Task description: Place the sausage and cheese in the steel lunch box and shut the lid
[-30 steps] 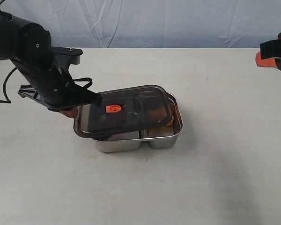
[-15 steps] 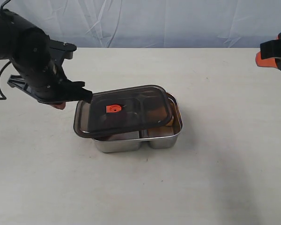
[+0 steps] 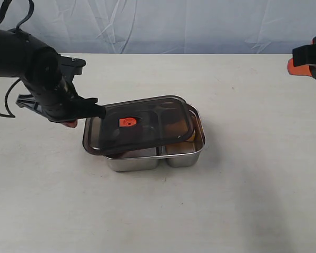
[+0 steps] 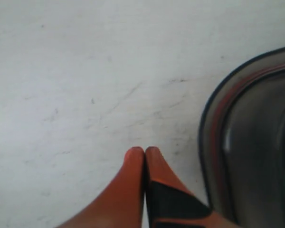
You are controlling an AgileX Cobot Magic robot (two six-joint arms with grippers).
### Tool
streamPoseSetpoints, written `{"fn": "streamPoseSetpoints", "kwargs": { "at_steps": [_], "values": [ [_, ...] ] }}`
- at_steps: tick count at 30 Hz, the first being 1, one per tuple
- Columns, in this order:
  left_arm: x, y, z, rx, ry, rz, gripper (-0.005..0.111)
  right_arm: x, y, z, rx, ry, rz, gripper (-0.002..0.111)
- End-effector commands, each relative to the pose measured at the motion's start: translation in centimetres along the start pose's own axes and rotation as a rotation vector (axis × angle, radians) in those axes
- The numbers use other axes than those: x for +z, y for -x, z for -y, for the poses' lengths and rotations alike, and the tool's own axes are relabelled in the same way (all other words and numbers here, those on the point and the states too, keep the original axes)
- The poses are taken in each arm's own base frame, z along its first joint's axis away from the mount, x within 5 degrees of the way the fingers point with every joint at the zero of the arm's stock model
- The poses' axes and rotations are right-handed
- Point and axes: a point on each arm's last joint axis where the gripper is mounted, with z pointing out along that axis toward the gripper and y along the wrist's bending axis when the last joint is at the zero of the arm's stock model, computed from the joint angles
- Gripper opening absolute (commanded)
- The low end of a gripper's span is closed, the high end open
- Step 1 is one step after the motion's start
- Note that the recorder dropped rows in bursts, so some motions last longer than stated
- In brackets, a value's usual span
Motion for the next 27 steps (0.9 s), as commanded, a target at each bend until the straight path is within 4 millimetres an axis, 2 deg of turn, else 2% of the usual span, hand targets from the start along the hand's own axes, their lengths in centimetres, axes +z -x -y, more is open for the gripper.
{"fn": "streamPoseSetpoints", "kwargs": {
  "at_steps": [1, 27],
  "values": [
    [-0.07, 0.52, 0.72, -0.026, -0.081, 0.050, 0.000, -0.12, -0.01, 0.00, 0.000, -0.004, 0.012, 0.043],
    [-0.14, 0.73, 1.22, -0.031, -0.136, 0.072, 0.000, -0.12, -0.01, 0.00, 0.000, -0.004, 0.012, 0.043]
  ]
}}
